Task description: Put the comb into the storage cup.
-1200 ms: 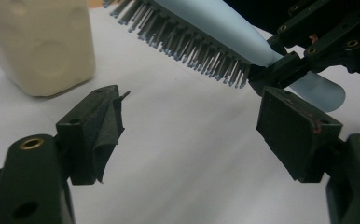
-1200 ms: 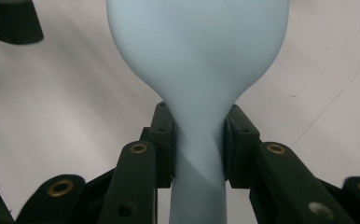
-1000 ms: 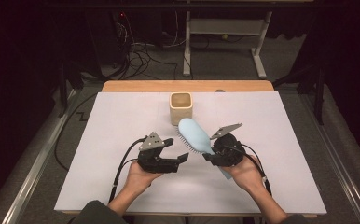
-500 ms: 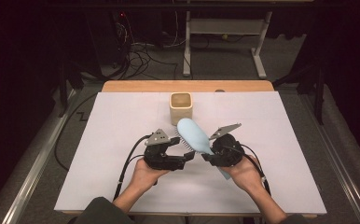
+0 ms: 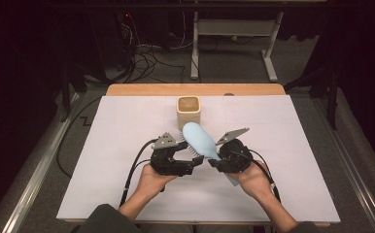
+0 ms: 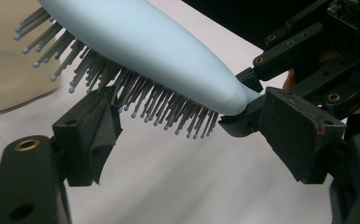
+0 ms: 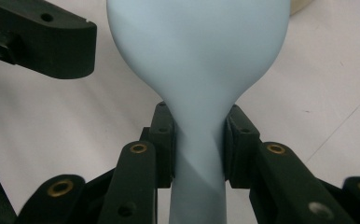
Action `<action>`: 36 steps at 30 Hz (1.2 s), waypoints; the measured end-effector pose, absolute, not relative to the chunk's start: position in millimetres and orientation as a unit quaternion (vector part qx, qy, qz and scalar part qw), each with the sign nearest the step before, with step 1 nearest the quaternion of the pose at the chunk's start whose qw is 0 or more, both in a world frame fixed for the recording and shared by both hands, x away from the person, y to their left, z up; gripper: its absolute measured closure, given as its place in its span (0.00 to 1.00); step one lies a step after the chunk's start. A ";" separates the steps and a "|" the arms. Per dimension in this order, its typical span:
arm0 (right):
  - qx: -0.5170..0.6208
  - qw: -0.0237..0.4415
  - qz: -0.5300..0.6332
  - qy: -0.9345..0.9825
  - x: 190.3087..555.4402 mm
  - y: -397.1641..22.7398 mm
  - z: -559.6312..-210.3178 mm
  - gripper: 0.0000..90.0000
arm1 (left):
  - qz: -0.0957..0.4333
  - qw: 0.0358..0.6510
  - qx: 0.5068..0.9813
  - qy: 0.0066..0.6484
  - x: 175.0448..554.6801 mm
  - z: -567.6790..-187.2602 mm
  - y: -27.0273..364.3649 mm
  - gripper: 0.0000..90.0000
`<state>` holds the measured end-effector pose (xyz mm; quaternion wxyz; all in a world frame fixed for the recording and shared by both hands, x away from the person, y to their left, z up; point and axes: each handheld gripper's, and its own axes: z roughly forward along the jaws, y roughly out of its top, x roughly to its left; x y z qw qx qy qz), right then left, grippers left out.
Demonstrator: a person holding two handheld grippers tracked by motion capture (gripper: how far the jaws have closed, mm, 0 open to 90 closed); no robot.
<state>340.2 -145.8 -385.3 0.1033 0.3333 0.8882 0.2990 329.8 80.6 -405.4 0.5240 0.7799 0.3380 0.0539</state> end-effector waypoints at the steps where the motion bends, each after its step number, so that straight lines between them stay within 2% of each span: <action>1: 0.334 0.104 0.300 0.887 339.9 -145.7 -384.9 0.78 | 0.054 0.524 0.779 0.338 329.9 -405.0 80.0 0.24; 36: 0.314 0.109 0.320 0.887 334.6 -136.8 -377.8 0.78 | 0.025 0.530 0.761 0.375 337.6 -405.2 72.4 0.22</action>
